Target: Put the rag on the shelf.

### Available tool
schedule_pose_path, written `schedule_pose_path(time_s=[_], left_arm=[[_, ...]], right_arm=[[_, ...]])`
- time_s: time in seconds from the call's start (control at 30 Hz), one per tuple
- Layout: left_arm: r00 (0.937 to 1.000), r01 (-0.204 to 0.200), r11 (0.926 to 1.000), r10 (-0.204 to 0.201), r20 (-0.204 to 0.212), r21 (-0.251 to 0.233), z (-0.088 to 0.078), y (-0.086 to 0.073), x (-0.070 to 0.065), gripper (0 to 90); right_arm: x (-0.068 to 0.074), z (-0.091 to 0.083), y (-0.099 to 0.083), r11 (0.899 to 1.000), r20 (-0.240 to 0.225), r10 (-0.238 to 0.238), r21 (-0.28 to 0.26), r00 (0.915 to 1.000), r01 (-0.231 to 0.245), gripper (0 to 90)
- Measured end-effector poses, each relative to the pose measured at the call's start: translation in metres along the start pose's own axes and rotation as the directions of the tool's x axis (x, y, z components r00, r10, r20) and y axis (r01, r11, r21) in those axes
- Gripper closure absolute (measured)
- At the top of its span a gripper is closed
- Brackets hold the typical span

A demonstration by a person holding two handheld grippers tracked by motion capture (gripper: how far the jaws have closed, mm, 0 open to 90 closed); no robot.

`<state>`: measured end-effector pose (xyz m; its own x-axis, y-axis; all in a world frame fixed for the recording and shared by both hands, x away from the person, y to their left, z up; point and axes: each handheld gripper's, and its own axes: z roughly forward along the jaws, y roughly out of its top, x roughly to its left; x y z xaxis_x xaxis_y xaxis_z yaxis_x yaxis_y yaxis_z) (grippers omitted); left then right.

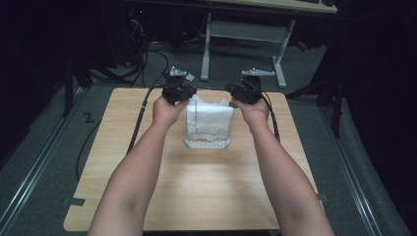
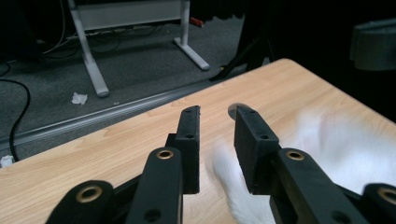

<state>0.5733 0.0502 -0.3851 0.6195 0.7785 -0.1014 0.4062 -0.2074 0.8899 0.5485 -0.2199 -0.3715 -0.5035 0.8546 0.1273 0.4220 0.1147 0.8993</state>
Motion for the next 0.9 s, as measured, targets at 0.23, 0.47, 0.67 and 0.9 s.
schedule_pose_path(time_s=[0.23,0.47,0.67,0.9], left_arm=[[0.9998,0.016,0.9985,-0.017,-0.013,-0.052,-0.02,0.008,0.002,65.5],[0.9999,0.007,0.9967,-0.008,-0.011,-0.081,-0.039,0.008,-0.002,61.5],[0.9994,0.027,0.9944,-0.029,-0.017,-0.102,-0.063,0.0,-0.007,61.9],[0.9997,0.013,0.9919,-0.016,-0.019,-0.126,-0.096,-0.023,-0.018,61.7]], right_arm=[[-0.001,-0.01,0.003,1.0,0.028,-0.023,-0.005,0.9994,0.023,73.0],[0.002,-0.024,0.004,0.998,0.055,-0.058,-0.009,0.9968,0.059,65.6],[0.015,-0.052,-0.005,0.992,0.09,-0.116,-0.043,0.9891,0.121,59.8],[0.025,-0.085,-0.018,0.988,0.082,-0.121,-0.081,0.9893,0.128,57.8]])
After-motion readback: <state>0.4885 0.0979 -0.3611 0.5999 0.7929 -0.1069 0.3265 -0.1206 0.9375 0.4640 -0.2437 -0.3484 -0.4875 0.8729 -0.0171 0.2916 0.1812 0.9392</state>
